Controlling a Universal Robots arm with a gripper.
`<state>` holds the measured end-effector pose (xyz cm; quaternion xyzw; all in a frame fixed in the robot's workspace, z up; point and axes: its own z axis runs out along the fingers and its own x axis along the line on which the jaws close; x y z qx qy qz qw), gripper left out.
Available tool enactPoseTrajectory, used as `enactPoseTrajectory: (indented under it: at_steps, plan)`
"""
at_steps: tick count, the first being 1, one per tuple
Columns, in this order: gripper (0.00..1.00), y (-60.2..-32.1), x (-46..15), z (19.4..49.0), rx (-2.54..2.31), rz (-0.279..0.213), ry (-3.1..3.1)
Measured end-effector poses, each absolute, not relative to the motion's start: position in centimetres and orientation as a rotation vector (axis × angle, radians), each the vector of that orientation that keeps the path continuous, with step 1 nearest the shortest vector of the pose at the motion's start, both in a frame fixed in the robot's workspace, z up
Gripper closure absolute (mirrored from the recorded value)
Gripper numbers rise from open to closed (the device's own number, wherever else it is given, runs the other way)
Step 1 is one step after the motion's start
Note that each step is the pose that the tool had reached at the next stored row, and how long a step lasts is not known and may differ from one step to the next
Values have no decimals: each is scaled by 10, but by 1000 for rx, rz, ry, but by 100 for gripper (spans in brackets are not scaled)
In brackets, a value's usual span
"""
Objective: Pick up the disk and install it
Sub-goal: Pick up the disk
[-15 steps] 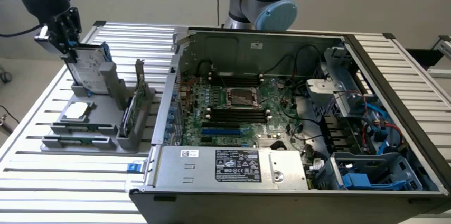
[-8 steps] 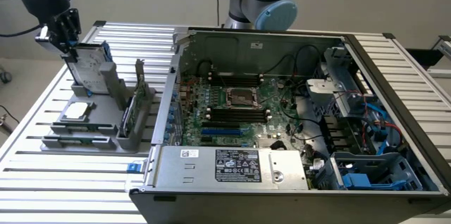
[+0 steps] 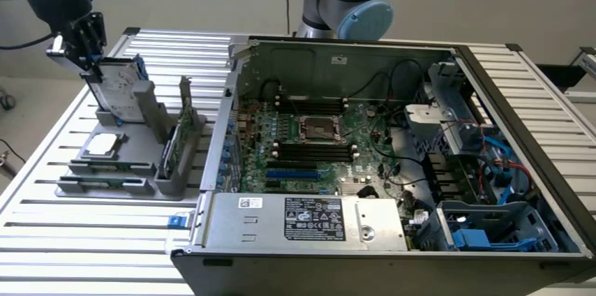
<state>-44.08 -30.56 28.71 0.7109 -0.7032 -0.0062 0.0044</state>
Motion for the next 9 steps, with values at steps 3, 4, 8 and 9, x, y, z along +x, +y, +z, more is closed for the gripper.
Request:
enactPoseTrajectory:
  at_steps: [3,4,8,9]
  plan:
    - [67,-308,-441,287,2227,-20,-2203]
    - [67,-309,-441,287,2227,-20,-2203]
    - [67,-309,-441,287,2227,-20,-2203]
    - [67,-309,-441,287,2227,-20,-2203]
